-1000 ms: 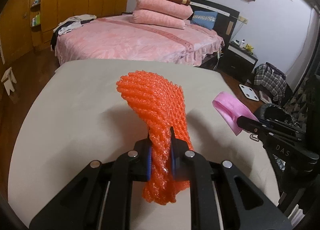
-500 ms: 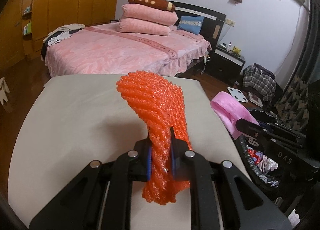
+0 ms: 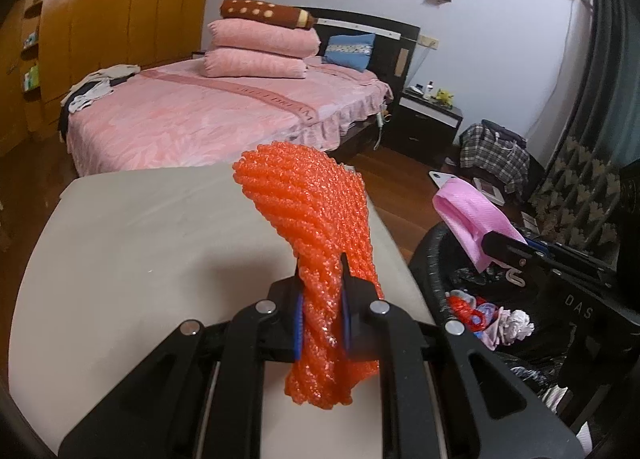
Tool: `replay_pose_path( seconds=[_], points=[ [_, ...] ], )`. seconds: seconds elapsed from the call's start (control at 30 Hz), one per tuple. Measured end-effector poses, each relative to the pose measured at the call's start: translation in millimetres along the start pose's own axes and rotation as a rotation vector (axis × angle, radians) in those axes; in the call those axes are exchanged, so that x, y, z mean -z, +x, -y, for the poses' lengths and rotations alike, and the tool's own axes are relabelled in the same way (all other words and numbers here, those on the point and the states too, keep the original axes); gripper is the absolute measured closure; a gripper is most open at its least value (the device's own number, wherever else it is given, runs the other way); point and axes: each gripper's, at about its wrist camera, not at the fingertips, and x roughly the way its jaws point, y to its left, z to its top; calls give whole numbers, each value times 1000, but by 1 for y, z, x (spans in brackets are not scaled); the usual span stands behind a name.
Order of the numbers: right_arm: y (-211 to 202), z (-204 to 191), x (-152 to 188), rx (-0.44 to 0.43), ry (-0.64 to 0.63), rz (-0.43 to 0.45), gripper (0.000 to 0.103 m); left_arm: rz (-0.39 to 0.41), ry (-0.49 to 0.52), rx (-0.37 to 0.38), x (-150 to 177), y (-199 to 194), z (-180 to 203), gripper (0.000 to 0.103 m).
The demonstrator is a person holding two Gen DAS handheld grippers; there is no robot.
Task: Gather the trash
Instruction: 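Lift and carry the orange pad and pink mask over the bin with both grippers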
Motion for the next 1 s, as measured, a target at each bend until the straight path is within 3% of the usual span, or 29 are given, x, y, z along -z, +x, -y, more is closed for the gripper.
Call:
replay_pose_path(
  seconds=[0.4, 1.0],
  points=[
    [-46, 59, 2, 121, 59, 70, 86, 10, 82, 97, -2, 8, 60, 90],
    [-90, 143, 24, 285, 134, 97, 86, -6, 242, 276, 3, 32, 167, 90]
  ],
)
